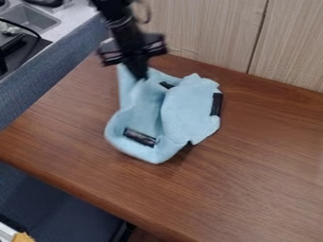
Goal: Fold the cloth from left to right
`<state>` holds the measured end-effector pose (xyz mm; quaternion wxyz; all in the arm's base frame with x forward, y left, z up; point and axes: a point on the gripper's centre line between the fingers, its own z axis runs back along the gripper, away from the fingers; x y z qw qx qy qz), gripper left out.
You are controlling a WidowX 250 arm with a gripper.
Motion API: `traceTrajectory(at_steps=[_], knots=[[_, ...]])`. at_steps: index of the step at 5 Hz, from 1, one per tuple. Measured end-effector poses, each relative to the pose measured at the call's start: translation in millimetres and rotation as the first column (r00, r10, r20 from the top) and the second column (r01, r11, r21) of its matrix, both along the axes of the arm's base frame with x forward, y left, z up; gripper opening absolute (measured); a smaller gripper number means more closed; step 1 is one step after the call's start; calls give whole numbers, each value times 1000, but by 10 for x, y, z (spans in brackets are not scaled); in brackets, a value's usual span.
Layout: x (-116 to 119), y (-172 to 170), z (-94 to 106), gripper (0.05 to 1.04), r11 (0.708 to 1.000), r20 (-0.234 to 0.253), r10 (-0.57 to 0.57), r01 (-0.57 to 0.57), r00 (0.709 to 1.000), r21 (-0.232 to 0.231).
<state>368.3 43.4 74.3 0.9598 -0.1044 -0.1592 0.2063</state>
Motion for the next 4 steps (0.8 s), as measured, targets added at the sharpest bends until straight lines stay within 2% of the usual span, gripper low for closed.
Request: traceTrajectory(at_steps=[2, 3, 4], knots=[[204, -560, -224, 54, 989, -35, -144, 143, 989, -29], [222, -646, -512, 54, 984, -76, -176, 173, 982, -41], [238, -664, -664, 54, 982, -81, -186, 185, 979, -26]])
